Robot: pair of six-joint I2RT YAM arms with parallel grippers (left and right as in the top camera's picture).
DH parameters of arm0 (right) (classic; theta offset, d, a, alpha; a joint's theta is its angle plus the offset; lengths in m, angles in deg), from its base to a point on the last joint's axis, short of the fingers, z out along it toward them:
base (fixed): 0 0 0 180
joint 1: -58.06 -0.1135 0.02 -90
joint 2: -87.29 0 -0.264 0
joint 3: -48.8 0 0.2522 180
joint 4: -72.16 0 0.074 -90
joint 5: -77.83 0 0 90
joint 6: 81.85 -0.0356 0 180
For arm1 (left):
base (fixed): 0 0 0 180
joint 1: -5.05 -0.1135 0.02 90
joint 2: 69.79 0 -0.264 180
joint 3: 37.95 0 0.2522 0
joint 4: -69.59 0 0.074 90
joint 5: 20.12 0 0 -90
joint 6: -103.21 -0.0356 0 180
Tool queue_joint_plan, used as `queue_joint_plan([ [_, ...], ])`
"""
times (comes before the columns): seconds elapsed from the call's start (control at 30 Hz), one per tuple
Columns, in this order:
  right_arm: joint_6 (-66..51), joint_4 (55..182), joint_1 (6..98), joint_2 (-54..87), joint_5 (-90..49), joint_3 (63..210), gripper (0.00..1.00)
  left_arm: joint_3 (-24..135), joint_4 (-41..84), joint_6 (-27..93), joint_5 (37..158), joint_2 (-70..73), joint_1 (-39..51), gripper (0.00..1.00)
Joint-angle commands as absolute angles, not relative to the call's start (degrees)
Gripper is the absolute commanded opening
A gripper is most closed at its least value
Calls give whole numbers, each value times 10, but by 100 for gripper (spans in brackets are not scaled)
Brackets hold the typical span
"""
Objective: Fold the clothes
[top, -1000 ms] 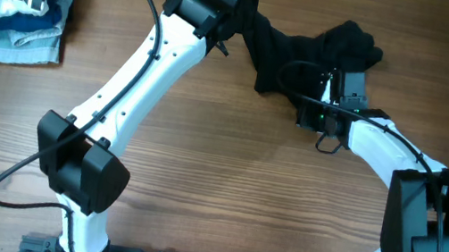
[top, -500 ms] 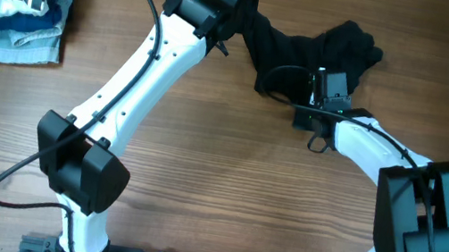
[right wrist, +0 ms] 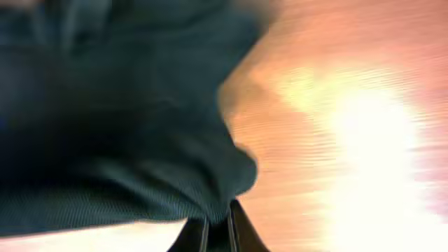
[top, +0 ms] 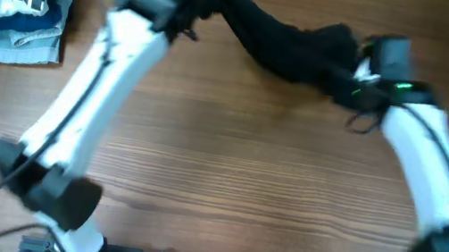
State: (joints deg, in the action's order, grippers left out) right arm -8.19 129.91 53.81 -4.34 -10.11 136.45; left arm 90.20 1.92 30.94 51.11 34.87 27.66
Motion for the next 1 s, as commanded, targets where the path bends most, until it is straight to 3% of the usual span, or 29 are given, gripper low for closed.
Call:
queue_joint_plan([
  [0.0, -45, 1363, 622, 42, -153, 1446, 4, 913, 7, 302, 473, 268, 224, 4],
  [0.17, 19, 1452, 712, 64, -265, 1472, 4, 913, -72, 302, 516, 275, 187, 4],
  [0.47, 27, 1486, 716, 90, -255, 1581, 4, 913, -61, 299, 485, 206, 240, 4],
  [0.7, 41, 1610, 731, 103, -207, 1766, 4, 913, -44, 282, 453, 63, 262, 4],
  [0.97, 52, 1705, 858, 182, -207, 1857, 4, 913, -73, 287, 449, -98, 262, 4],
])
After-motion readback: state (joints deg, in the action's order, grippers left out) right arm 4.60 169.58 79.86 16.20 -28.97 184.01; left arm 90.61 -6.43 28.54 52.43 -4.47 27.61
